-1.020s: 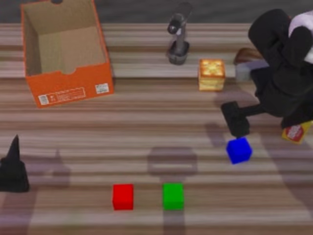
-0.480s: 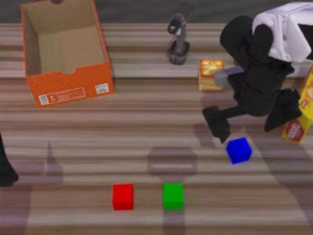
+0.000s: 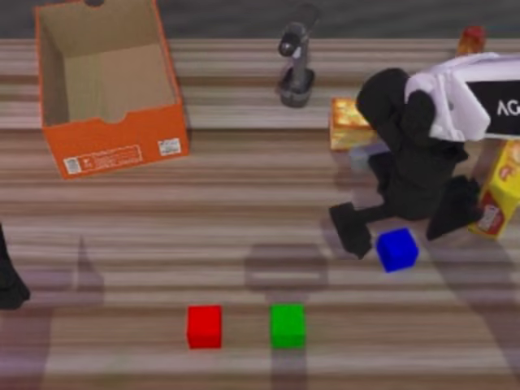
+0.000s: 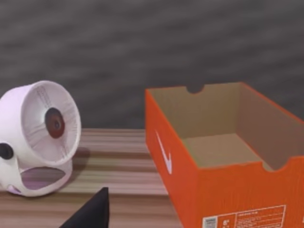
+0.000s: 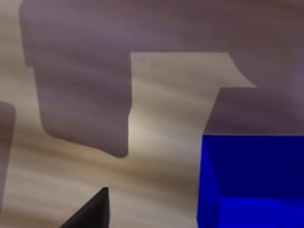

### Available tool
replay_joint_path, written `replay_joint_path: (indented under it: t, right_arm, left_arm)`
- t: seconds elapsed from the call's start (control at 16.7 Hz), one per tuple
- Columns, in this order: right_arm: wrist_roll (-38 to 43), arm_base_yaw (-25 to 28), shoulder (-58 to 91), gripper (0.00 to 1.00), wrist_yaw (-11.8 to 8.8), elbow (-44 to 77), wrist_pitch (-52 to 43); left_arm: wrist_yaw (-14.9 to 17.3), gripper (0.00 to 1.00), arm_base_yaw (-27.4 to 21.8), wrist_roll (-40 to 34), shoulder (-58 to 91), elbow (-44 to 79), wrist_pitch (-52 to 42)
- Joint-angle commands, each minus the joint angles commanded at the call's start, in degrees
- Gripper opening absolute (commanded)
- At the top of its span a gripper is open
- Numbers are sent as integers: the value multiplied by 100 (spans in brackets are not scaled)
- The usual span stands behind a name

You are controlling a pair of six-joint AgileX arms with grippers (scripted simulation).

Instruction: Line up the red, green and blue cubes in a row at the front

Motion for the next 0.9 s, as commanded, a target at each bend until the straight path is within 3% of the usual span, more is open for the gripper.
replay_joint_path:
  t: [0.42,0.9]
  right_arm:
    - [12,10,228,100,2,-252,433]
    - [12,10,228,40,2,-252,433]
  left_arm:
    - [0,100,0,0,0,0,0]
    - [0,100,0,0,0,0,0]
